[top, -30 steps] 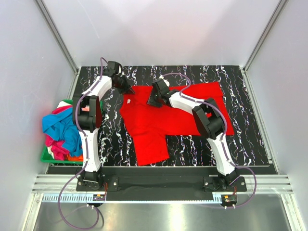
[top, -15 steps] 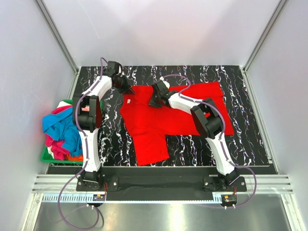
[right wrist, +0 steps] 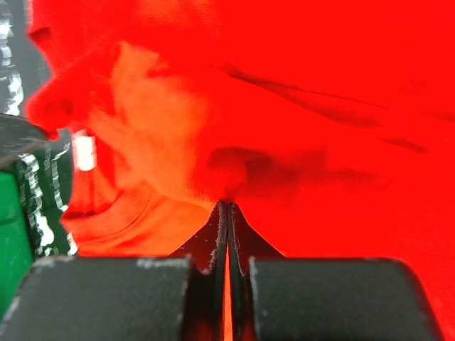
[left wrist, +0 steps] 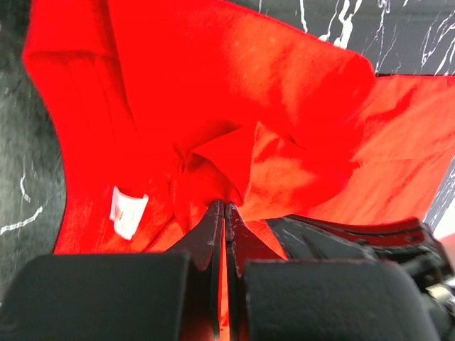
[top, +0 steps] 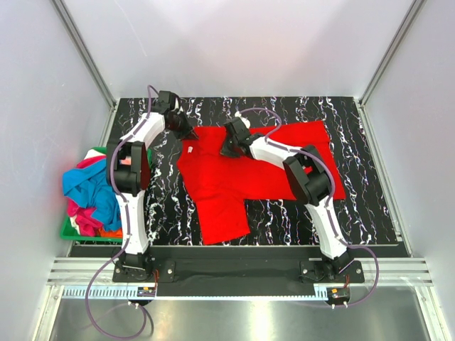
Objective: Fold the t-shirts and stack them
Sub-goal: Fold the tshirt
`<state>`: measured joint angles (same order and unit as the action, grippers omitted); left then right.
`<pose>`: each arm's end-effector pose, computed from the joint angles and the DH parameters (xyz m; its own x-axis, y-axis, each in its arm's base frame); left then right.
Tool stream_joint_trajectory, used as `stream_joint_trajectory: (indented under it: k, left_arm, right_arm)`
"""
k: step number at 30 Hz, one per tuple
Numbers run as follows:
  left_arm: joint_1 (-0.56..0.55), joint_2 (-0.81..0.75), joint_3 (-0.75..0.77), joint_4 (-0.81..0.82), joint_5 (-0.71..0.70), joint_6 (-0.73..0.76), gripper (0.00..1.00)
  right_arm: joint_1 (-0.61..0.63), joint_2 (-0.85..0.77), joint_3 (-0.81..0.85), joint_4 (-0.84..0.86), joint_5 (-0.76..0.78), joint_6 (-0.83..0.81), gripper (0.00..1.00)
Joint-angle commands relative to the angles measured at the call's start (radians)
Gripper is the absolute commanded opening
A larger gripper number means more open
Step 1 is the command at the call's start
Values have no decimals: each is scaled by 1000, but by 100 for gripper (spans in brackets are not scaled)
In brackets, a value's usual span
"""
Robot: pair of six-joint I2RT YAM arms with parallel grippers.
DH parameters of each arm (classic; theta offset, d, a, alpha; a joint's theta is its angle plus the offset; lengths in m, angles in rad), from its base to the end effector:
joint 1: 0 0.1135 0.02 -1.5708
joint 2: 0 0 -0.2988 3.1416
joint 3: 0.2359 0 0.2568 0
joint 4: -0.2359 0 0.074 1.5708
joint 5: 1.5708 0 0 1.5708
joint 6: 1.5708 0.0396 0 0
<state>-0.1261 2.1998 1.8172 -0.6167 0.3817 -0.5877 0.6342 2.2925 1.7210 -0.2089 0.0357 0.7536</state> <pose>0.5038 -0.0787 0.2244 -0.8700 -0.4084 -0.2764 -0.1991 0.8038 -0.5606 0.4363 0.3192 0.1733 -0.8045 0.2571 -0.5354 -0.0291 0.8833 0.4679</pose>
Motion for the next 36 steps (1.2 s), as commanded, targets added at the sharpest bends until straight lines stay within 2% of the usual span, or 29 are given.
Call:
stream_joint_trajectory:
  k: [1, 6, 11, 19, 36]
  left_arm:
    - [2, -117, -31, 12, -15, -21, 0]
    - [-12, -188, -120, 12, 3, -38, 0]
    - [-56, -281, -271, 35, 19, -75, 0]
    - [-121, -410, -455, 54, -46, -141, 0]
    - [-196, -489, -593, 84, -113, -212, 0]
  right_arm:
    - [10, -140, -26, 17, 17, -40, 0]
    - [10, -225, -95, 19, 1, -62, 0]
    - [10, -292, -213, 28, -19, -77, 0]
    - [10, -384, -354, 31, -19, -123, 0]
    - [-2, -525, -498, 32, -34, -157, 0]
